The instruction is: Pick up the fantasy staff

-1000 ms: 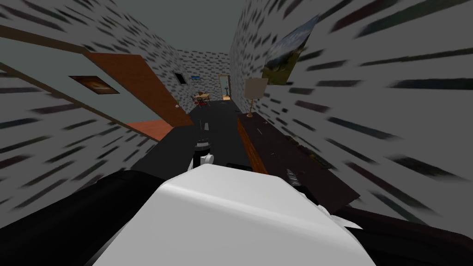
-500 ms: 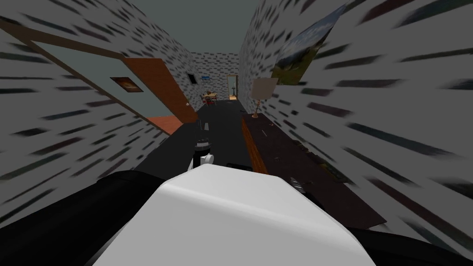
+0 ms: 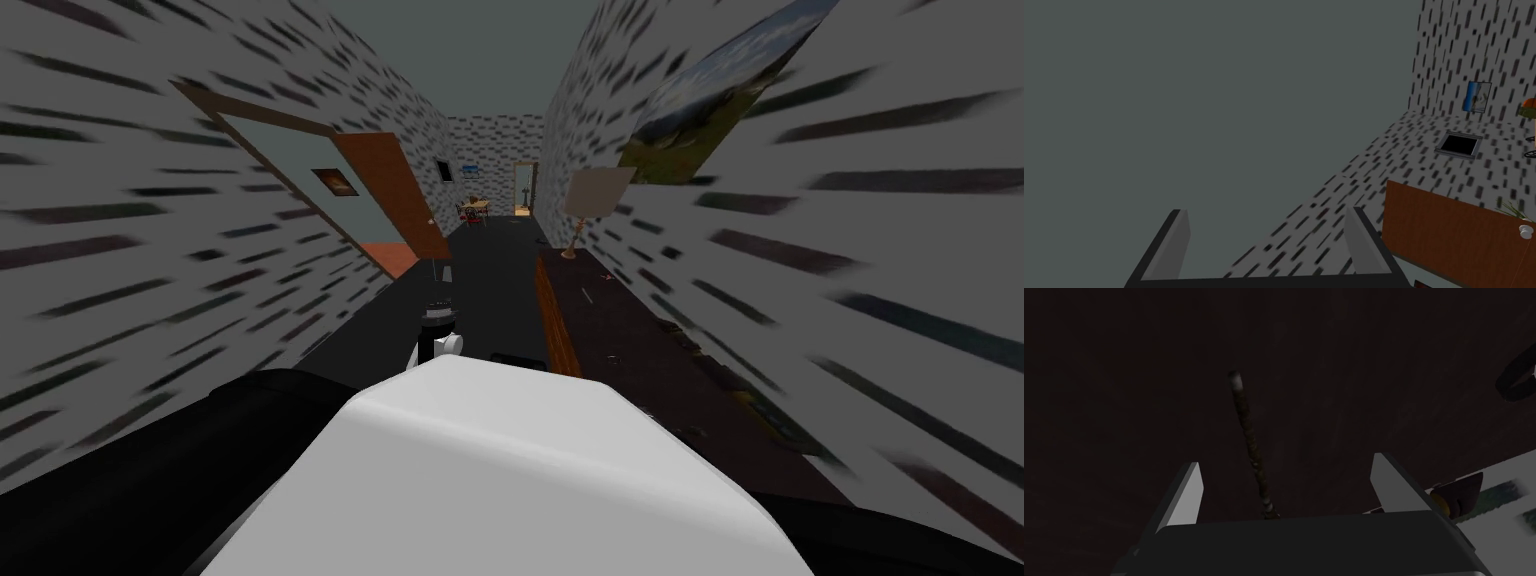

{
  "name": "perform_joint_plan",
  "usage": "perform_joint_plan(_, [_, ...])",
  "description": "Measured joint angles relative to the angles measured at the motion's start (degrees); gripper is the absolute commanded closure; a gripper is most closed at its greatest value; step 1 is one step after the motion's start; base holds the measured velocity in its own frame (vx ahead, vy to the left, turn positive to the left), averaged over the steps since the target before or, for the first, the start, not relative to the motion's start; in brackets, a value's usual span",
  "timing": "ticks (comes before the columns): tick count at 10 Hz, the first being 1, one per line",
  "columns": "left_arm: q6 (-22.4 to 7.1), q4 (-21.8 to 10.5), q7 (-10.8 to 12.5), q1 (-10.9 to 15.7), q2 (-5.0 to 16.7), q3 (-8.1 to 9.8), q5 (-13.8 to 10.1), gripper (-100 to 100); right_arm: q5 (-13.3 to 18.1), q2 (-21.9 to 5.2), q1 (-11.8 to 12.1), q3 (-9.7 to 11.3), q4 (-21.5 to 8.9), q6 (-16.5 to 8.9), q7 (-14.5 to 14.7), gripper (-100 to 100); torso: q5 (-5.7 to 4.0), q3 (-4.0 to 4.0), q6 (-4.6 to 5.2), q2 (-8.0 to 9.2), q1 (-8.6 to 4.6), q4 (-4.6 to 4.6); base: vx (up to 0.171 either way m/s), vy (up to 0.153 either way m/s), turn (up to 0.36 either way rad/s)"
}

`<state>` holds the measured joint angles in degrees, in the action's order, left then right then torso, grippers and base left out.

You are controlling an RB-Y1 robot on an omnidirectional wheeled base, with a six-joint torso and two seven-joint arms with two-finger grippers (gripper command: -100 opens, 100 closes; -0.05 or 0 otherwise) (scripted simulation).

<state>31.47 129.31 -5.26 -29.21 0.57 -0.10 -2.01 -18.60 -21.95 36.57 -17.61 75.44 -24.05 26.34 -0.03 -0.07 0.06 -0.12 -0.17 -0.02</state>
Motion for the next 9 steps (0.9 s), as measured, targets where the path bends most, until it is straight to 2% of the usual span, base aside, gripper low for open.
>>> perform_joint_plan(1, [0.00,0.00,0.00,0.00,0.00,0.00,0.00,0,-2.14,-1.37,0.63,-0.30,-2.81,-0.92,0.81,-100,0.00,0.00,0.00,0.01,-0.05,0.00,-0.001,-0.032,0.179])
perform_joint_plan(3, [0.00,0.00,0.00,0.00,0.00,0.00,0.00,0,-3.47,-1.99,1.78,-1.19,-4.06,-3.36,1.58,-100,0.00,0.00,0.03,0.01,-0.01,0.00,-0.001,-0.021,0.337])
perform_joint_plan(4, [0.00,0.00,0.00,0.00,0.00,0.00,0.00,0,-4.56,-2.48,1.81,-1.61,-6.83,-4.38,2.22,-100,0.00,0.00,0.02,-0.01,-0.04,0.00,0.002,-0.024,0.183])
perform_joint_plan(7, [0.00,0.00,0.00,-0.02,0.00,0.01,0.00,0,-6.59,-3.36,3.37,-2.50,-8.80,-6.72,3.23,-100,0.00,-0.01,0.08,-0.01,0.01,-0.01,-0.002,-0.015,0.215])
perform_joint_plan(8, [0.00,0.00,0.00,-0.01,0.00,0.01,0.00,0,-7.63,-4.09,3.16,-2.75,-10.76,-7.49,3.62,-100,0.01,-0.01,0.04,-0.02,0.01,0.00,0.001,-0.024,0.363])
perform_joint_plan(9, [0.00,0.00,0.00,-0.01,0.00,0.01,0.00,0,-7.98,-4.44,3.89,-3.47,-10.75,-9.55,3.55,-100,0.01,-0.02,0.03,-0.03,-0.02,-0.01,0.000,-0.039,0.343])
